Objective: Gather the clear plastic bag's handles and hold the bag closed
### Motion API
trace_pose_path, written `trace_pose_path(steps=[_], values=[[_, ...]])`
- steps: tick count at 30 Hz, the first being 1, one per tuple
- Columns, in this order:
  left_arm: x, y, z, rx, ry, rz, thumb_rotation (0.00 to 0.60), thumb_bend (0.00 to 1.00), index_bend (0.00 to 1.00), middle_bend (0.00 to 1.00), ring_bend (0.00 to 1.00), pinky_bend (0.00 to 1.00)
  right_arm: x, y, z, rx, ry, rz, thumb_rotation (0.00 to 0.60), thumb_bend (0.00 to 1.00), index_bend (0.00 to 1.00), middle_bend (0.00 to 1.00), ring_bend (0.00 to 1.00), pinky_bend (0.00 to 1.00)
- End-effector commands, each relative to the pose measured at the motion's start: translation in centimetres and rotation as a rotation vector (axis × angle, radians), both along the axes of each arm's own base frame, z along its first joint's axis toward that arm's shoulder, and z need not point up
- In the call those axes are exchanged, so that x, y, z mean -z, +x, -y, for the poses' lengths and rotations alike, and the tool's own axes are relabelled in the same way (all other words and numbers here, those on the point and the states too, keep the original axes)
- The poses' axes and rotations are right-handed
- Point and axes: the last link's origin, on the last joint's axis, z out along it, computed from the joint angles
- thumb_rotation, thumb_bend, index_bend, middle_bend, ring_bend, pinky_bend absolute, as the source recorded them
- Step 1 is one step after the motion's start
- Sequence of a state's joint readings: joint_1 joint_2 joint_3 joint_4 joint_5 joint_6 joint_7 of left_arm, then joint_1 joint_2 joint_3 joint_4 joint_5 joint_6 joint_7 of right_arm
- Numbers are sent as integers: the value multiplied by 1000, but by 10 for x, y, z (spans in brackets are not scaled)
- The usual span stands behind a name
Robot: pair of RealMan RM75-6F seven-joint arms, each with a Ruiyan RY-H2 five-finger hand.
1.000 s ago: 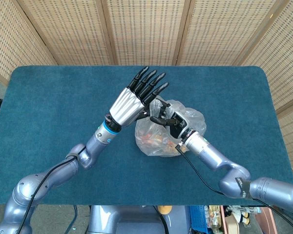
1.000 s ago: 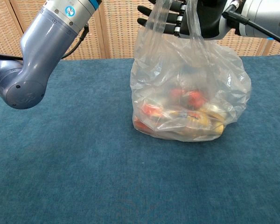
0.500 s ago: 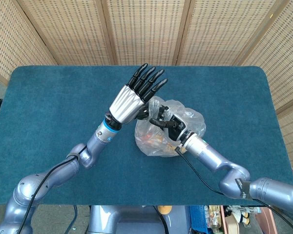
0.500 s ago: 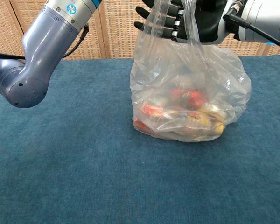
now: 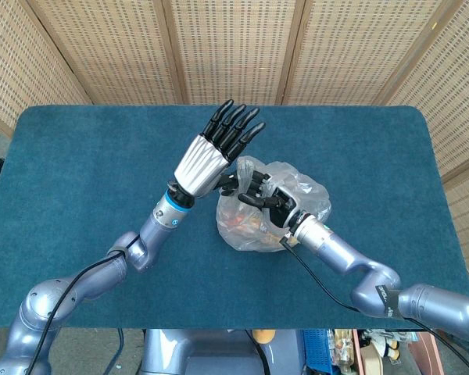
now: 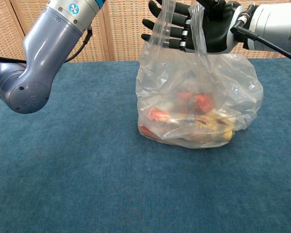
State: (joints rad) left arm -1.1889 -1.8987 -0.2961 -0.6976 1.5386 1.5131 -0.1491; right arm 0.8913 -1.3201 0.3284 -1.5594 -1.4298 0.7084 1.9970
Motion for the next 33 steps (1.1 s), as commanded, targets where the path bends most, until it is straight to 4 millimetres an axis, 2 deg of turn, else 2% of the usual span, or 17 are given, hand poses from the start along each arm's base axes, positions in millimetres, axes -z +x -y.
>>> trace_pose_path(steps=[1,16,21,24,33], values=[[-1,0,0,-3,0,3,600,346,0,0,0,0,0,-1,0,0,1,-2,600,195,426,493,319,236],[-2,-1,-4,-33,-1,2,600,346,0,0,0,0,-5,-3,-6,-20,23,11,600,213,457,562,405,297],[-3,-5,-5,-36,-5,-3,600,347,0,0,0,0,-9,-6,-4,-7,25,14,600,221,455,592,474,337],[-4,-7,-5,-38,-6,-4,600,346,0,0,0,0,-11,-7,-4,0,28,16,600,220,446,600,497,410],[-6,-13,-8,-46,-8,-10,600,346,0,0,0,0,-19,-11,-2,17,36,16,600,236,439,612,506,437]])
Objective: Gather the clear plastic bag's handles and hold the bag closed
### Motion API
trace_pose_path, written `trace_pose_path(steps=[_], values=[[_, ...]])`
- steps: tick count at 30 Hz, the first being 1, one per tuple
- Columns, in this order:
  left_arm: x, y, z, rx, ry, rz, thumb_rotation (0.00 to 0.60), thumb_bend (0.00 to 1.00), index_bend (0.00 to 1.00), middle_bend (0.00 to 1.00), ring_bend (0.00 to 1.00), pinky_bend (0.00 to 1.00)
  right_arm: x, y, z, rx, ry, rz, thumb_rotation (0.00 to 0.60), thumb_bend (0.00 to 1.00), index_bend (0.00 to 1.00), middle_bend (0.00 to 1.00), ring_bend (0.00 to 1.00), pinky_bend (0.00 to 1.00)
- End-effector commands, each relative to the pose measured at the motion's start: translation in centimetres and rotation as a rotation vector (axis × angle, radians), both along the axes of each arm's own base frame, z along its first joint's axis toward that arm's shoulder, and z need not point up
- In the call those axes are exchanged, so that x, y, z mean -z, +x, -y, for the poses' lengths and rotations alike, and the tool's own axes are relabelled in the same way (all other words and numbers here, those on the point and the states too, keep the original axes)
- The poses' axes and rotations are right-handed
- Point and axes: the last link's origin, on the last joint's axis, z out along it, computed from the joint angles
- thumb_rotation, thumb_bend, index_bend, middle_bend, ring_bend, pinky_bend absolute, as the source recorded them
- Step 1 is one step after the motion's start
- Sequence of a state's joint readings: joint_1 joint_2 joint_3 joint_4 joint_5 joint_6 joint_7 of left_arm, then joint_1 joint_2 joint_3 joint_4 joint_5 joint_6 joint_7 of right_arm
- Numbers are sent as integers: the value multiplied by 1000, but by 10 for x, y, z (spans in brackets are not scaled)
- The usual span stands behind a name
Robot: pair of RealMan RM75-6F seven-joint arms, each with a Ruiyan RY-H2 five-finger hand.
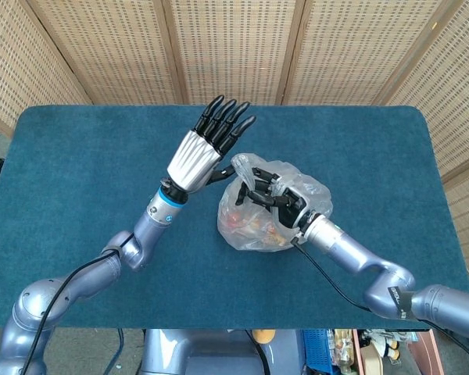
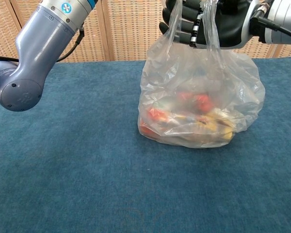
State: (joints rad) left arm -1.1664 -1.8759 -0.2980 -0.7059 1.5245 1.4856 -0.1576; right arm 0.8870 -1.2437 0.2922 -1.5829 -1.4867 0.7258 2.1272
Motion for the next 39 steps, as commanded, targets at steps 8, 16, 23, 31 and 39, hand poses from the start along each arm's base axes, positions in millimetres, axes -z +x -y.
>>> trace_pose_path(steps=[8,16,23,31,39], values=[[-5,-9,-3,-5,-4,-15,600,238,0,0,0,0,-5,-5,2,12,4,-16,600,243,440,613,506,437],[-19,-25,-10,-34,-9,-27,600,192,0,0,0,0,-7,-10,2,23,1,-25,600,247,440,613,506,437],[-30,-40,-13,-49,6,-64,600,179,0,0,0,0,-10,-14,4,36,-7,-30,600,249,442,613,506,437],[-68,-98,-18,-152,53,-101,600,178,0,0,0,0,-27,-11,15,64,-36,-39,600,249,437,613,496,437],[-104,-171,-6,-279,66,-107,600,178,0,0,0,0,-50,4,23,123,-9,-91,600,249,436,613,494,453]])
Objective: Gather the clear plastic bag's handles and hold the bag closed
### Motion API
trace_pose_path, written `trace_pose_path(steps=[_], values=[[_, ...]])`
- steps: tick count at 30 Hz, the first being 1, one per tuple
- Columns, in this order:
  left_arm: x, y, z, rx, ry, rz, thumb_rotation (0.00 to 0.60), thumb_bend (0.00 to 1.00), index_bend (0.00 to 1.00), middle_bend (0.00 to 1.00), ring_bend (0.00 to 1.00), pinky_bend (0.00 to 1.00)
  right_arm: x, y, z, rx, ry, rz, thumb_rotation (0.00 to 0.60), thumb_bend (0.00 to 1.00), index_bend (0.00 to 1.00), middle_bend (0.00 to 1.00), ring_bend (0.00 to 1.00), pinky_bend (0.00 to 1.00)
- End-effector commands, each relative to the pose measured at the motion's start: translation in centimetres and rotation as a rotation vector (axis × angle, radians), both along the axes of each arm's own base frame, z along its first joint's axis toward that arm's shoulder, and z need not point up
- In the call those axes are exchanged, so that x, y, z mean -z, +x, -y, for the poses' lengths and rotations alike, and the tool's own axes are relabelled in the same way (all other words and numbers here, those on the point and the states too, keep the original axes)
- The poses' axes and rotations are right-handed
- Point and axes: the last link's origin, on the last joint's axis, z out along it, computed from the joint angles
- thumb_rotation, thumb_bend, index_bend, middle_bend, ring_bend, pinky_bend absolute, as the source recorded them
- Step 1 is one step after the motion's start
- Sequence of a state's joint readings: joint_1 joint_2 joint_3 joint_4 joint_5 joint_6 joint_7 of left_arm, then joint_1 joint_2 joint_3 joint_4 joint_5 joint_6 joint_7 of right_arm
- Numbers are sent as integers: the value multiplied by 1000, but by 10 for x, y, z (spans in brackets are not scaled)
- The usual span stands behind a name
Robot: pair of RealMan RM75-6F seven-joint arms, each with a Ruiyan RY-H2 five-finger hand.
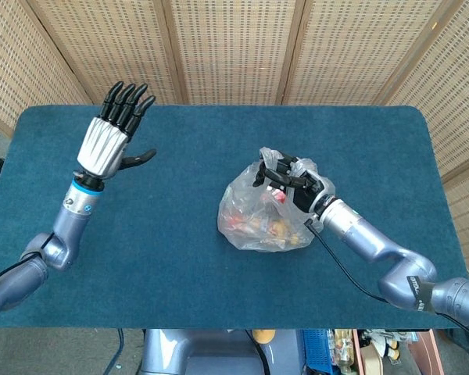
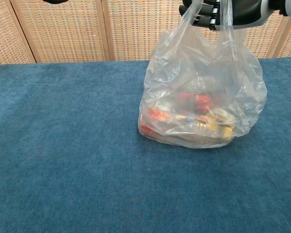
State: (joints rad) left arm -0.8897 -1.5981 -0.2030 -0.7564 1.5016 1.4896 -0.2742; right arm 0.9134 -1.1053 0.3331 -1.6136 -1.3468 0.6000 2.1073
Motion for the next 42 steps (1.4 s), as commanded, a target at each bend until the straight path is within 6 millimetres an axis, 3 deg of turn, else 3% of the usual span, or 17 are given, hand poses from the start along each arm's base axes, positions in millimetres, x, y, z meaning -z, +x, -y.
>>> trace_pose_path(steps=[1,6,11,18,23,28,42], values=[[-17,-34,9,-58,4,1,600,179,0,0,0,0,-12,12,2,27,25,-29,600,250,436,613,494,455],[-30,-67,19,-128,2,9,600,180,0,0,0,0,-20,20,4,36,32,-54,600,248,449,639,531,510],[-38,-93,28,-194,-16,51,600,178,0,0,0,0,-29,29,5,21,7,-73,600,250,510,701,632,734],[-45,-123,47,-271,-29,110,600,179,0,0,0,0,-38,37,9,13,-18,-126,600,266,575,732,679,892],[-49,-141,60,-326,-34,157,600,179,0,0,0,0,-41,39,10,29,-13,-162,600,240,576,735,682,918],[-54,-152,69,-342,-28,186,600,178,0,0,0,0,-42,39,10,29,-18,-186,600,3,648,734,682,918],[-64,-163,81,-345,-5,263,600,178,0,0,0,0,-45,44,9,-34,-51,-244,600,0,891,800,739,967]])
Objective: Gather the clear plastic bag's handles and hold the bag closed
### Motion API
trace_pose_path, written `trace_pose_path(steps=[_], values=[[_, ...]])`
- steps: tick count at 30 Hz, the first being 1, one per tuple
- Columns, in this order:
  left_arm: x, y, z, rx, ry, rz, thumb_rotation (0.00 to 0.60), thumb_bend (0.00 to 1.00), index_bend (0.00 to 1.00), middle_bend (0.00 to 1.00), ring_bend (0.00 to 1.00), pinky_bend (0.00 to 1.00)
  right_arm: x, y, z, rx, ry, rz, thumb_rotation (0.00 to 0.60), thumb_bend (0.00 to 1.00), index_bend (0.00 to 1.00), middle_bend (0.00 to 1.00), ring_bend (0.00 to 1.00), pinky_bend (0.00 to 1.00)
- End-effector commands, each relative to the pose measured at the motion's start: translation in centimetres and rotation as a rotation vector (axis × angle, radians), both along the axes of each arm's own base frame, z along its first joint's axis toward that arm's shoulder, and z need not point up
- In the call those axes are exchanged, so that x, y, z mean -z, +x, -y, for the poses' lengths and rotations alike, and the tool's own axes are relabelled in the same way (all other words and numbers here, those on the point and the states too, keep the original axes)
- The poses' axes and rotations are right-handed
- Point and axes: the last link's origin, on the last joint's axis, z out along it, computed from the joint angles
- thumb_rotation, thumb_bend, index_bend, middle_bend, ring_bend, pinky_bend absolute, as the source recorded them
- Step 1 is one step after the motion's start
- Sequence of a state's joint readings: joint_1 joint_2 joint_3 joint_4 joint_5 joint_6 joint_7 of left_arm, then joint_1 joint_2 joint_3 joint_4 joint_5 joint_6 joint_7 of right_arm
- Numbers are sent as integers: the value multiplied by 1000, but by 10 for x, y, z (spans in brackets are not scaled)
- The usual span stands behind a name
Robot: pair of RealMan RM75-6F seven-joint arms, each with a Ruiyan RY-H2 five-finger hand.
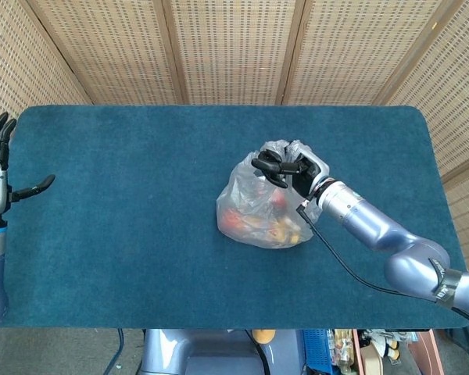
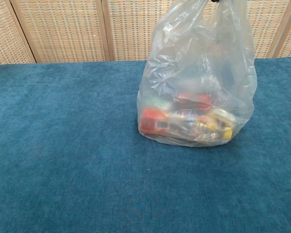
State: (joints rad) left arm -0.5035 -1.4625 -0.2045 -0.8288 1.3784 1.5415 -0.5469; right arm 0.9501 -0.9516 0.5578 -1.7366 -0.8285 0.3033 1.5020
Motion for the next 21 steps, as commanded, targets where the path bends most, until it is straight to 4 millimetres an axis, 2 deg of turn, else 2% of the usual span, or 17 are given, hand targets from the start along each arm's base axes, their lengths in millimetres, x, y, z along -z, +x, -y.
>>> trace_pose_path(steps=[1,2,4,5,7,9,15,21], values=[[-1,-1,2,0,5,7,600,178,0,0,0,0,-1,-2,2,-12,-19,-23,600,1,900,804,741,970],[-1,-1,3,-2,3,7,600,178,0,0,0,0,-2,-2,3,-15,-26,-32,600,26,915,811,747,975],[-1,-2,4,-7,1,7,600,178,0,0,0,0,-2,-3,3,-21,-30,-47,600,144,938,825,761,989],[-1,-3,5,-10,1,7,600,178,0,0,0,0,-2,-4,4,-20,-35,-54,600,265,948,833,769,996],[-1,-6,7,-24,1,20,600,179,0,0,0,0,-3,-7,7,-10,-50,-64,600,436,957,842,781,1000],[-1,-8,9,-35,-4,30,600,179,0,0,0,0,-4,-8,8,-4,-59,-75,600,544,962,849,791,1000],[-1,-20,21,-118,-69,18,600,188,0,0,0,0,-7,-9,10,-19,-91,-148,600,666,970,862,817,1000],[-5,-29,46,-294,-153,-21,600,198,0,0,0,0,-11,-3,10,-31,-117,-201,600,689,970,862,817,1000]])
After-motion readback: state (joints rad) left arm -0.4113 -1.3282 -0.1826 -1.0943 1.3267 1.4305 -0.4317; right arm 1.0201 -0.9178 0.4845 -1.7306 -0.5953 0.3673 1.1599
